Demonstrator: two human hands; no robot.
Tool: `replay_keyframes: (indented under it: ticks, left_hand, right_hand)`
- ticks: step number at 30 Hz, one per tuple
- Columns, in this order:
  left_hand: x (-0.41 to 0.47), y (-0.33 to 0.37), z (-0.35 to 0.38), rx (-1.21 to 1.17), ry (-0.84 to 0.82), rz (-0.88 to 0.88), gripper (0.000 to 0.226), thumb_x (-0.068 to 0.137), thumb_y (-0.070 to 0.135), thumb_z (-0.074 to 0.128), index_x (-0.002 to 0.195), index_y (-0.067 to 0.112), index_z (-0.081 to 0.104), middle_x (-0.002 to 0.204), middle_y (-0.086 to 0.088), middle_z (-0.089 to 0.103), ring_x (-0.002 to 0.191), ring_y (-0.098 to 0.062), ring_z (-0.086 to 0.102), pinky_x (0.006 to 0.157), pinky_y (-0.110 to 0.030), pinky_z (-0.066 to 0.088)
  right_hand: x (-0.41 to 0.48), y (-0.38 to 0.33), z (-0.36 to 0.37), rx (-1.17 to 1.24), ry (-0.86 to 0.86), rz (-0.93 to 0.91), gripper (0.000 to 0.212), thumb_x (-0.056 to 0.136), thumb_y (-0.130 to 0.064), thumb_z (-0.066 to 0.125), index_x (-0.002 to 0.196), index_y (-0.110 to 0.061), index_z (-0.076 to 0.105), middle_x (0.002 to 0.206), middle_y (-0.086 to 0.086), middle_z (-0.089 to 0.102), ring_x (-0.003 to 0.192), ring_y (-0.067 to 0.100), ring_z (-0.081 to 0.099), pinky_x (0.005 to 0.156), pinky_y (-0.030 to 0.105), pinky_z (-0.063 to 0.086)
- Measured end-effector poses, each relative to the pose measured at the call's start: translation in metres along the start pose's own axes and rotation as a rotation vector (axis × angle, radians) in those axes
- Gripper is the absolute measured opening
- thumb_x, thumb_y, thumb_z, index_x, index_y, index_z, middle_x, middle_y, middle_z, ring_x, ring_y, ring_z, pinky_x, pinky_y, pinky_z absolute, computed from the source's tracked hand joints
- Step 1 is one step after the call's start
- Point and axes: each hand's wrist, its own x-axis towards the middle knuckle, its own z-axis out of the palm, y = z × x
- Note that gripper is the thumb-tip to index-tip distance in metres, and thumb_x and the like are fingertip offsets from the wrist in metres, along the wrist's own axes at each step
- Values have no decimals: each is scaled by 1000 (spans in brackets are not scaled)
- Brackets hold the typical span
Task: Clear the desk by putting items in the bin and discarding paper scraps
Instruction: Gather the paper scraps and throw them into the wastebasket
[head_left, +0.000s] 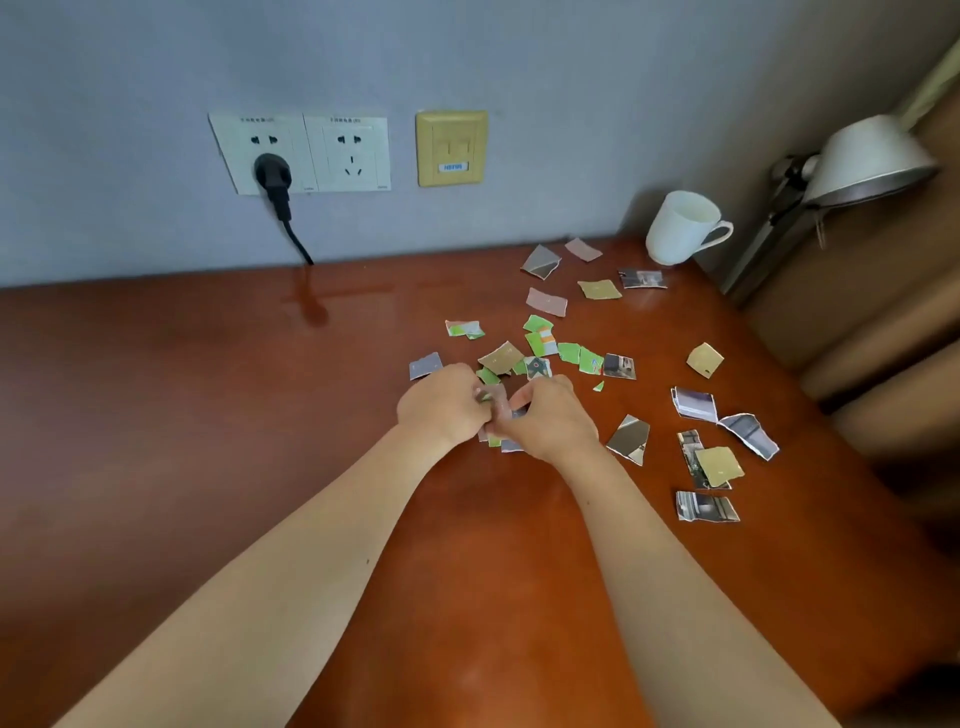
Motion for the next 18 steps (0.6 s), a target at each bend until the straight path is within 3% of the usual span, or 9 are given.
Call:
replay_keyframes:
  ticks: [4, 6, 9, 14, 18]
  left_hand:
    - [-8, -2, -2, -260, -48, -39, 20, 81, 36, 65, 78, 16, 65, 72, -6, 63, 62, -18, 52, 57, -30, 37]
    - [-13, -2, -1, -366, -50, -70, 19, 82, 31, 64, 81, 13, 68, 70, -8, 61, 62, -18, 49, 58, -31, 35]
    - [-22, 1, 2, -442, -14, -141, 21, 85, 28, 64, 79, 9, 69, 61, 1, 47, 56, -15, 40, 55, -28, 30]
    - [-39, 1, 5, -385, 110, -248, 25, 89, 32, 61, 79, 8, 63, 65, 0, 53, 63, -19, 50, 56, -30, 35]
    - [-46, 5, 5, -227, 99, -212, 24, 91, 33, 56, 77, 14, 53, 70, -1, 55, 69, -23, 54, 60, -33, 40]
  right_hand:
    - [-7, 7, -4, 101, 34, -9, 25, 76, -39, 77, 81, -25, 58, 93, -5, 56, 77, 13, 56, 64, 32, 52]
    - [-11, 10, -5, 156, 36, -3, 22, 79, -39, 73, 90, -26, 59, 88, -8, 60, 82, 14, 59, 71, 35, 56]
    - [-13, 9, -9, 165, -11, -44, 32, 84, -42, 68, 111, -28, 60, 98, -8, 62, 89, 14, 61, 72, 34, 56]
    - [-12, 11, -13, 87, -86, -59, 32, 85, -31, 71, 114, -22, 62, 118, 3, 53, 93, 21, 62, 79, 39, 58]
    - [-10, 9, -16, -43, -118, -52, 27, 88, -26, 70, 112, -19, 62, 119, 5, 45, 87, 20, 62, 75, 31, 59]
